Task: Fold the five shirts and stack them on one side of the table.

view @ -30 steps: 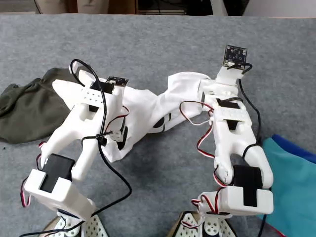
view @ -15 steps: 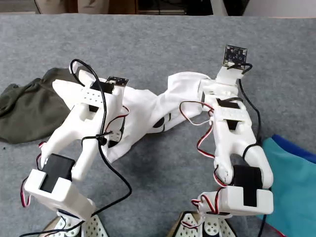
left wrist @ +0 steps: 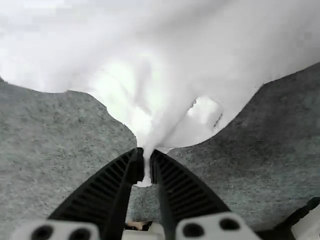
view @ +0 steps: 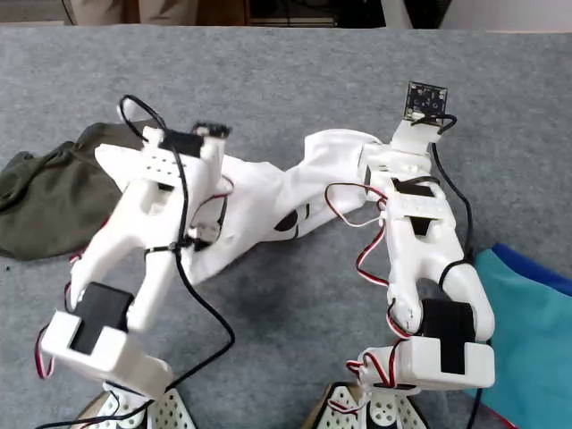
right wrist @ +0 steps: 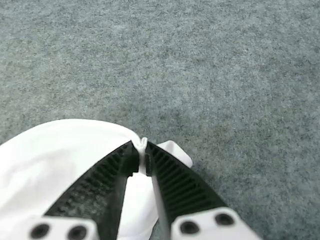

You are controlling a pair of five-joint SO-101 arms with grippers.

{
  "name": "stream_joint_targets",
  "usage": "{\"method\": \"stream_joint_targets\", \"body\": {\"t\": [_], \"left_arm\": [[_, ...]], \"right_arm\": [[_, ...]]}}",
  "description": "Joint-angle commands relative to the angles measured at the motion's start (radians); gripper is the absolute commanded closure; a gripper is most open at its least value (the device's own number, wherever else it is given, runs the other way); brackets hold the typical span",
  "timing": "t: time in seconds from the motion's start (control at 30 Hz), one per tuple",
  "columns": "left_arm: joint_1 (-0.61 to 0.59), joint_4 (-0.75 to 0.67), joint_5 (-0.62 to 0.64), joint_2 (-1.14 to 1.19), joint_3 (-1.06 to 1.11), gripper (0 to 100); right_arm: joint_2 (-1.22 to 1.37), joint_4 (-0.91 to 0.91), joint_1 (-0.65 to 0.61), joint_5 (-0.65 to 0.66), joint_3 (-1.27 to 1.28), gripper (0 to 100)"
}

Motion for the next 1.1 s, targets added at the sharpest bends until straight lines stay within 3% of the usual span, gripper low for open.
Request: {"method": "stream_joint_targets", "body": {"t": [0.0, 0.3, 0.53, 0.67, 0.93, 1.07], "left_arm": [[0.006, 0.08, 0.003, -0.076, -0.163, 98], [-0.026, 0.135, -0.017, -0.229, -0.37, 98], [-0.103, 0.133, -0.017, -0.41, -0.572, 98], [-0.204, 0.133, -0.012, -0.466, -0.713, 98], [-0.522, 0.133, -0.011, -0.507, -0.99, 98], [-0.601, 0.133, -0.017, -0.55, -1.062, 98]], "right_arm": [[-0.05, 0.014, -0.012, -0.005, -0.05, 99.4], [-0.394, 0.347, 0.024, -0.008, -0.229, 99.4], [-0.702, 0.428, 0.102, -0.006, -0.383, 99.4], [-0.854, 0.428, 0.104, -0.003, -0.43, 99.5], [-1.11, 0.428, 0.104, -0.002, -0.549, 99.5], [-1.194, 0.428, 0.104, -0.002, -0.63, 99.5]]}}
